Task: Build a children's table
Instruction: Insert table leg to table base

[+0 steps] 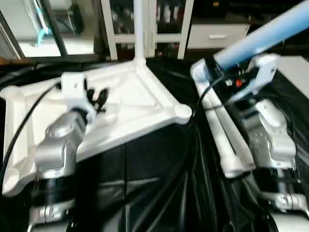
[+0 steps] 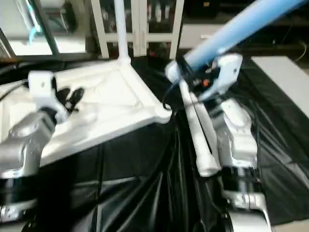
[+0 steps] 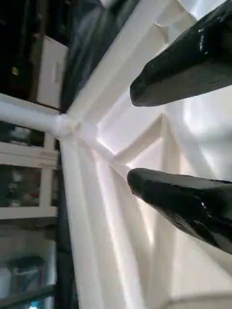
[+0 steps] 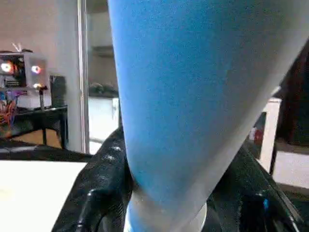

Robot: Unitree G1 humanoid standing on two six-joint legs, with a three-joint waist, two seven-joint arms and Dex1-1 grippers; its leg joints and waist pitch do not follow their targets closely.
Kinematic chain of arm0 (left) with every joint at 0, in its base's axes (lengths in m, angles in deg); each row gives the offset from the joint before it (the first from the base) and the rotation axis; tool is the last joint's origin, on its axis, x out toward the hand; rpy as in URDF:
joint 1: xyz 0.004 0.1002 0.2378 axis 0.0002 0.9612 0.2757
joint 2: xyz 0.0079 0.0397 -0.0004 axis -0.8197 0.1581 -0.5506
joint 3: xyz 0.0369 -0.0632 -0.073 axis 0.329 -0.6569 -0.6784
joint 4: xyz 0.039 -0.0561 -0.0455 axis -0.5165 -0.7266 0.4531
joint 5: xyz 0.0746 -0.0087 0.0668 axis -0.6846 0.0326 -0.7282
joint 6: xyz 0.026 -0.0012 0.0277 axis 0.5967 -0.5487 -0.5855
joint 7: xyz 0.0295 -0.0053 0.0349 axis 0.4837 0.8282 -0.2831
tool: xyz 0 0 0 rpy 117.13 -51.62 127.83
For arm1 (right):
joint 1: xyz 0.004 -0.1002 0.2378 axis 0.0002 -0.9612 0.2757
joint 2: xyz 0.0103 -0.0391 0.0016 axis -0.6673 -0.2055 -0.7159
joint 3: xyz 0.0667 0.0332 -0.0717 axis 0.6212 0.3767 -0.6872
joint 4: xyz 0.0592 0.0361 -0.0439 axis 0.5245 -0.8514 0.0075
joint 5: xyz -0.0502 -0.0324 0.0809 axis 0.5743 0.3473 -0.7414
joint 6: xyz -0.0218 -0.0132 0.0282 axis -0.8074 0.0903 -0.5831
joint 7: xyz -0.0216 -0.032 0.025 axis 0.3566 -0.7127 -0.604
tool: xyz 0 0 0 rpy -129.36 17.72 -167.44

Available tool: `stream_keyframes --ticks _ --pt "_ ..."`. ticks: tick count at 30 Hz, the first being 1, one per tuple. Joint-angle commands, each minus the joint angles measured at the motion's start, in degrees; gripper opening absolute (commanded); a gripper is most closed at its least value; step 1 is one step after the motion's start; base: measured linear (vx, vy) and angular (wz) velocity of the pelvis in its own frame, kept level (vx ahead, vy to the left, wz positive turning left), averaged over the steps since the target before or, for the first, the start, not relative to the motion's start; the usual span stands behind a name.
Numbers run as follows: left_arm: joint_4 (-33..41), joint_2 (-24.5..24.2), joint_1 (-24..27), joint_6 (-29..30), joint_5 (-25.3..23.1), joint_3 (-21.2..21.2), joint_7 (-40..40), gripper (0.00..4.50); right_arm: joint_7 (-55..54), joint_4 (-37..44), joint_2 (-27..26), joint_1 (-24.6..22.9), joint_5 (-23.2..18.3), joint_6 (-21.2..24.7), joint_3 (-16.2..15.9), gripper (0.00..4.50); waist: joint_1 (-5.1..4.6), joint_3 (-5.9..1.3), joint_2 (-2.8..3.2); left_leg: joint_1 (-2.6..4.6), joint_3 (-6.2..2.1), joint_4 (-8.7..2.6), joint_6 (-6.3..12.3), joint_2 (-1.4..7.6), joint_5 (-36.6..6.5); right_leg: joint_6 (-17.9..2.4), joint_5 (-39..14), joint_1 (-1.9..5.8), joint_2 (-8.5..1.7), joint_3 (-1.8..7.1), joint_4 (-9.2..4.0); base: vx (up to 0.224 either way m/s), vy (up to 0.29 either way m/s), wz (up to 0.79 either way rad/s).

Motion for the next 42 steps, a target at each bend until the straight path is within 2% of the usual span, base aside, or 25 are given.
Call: stream_keyframes --ticks 1,7,15,21,29,42 --pt "1.09 0.14 -0.45 0.62 -0.22 0.28 0.27 2.39 -0.34 1.35 0.19 0.04 0.58 0.57 -0.24 1.84 -0.06 -3.55 -0.05 1.40 0.24 -3.46 2.56 0.51 -3.64 -13.18 7.80 3.05 -2.28 1.19 -3.80 0.000 0.000 0.00" --pt "1.09 0.14 -0.45 0.62 -0.22 0.28 0.27 2.39 -0.34 1.35 0.19 0.04 0.58 0.57 -0.24 1.84 -0.16 -3.62 -0.06 1.31 0.21 -3.43 2.13 0.40 -3.58 -12.61 7.59 2.93 -2.26 1.26 -3.86 0.000 0.000 0.00" --pt "1.09 0.14 -0.45 0.62 -0.22 0.28 0.27 2.39 -0.34 1.35 0.19 0.04 0.58 0.57 -0.24 1.84 -0.10 -3.87 -0.10 1.16 0.23 -3.12 3.25 0.24 -1.14 -13.03 11.62 3.09 -2.19 1.24 -3.48 0.000 0.000 0.00" --pt "1.09 0.14 -0.45 0.62 -0.22 0.28 0.27 2.39 -0.34 1.35 0.19 0.04 0.58 0.57 -0.24 1.84 -0.12 -3.78 -0.09 1.22 0.24 -3.23 3.04 0.30 -2.60 -13.14 9.86 3.06 -2.23 1.22 -3.64 0.000 0.000 0.00" --pt "1.09 0.14 -0.45 0.62 -0.22 0.28 0.27 2.39 -0.34 1.35 0.19 0.04 0.58 0.57 -0.24 1.84 -0.10 -3.90 -0.14 1.14 0.23 -3.08 3.33 0.21 -1.41 -13.24 11.93 3.18 -2.20 1.22 -3.43 0.000 0.000 0.00" --pt "1.09 0.14 -0.45 0.62 -0.22 0.28 0.27 2.39 -0.34 1.35 0.19 0.04 0.58 0.57 -0.24 1.84 -0.05 -3.93 -0.10 1.17 0.22 -3.05 3.47 0.23 -1.40 -13.36 11.68 3.20 -2.23 1.22 -3.41 0.000 0.000 0.00"
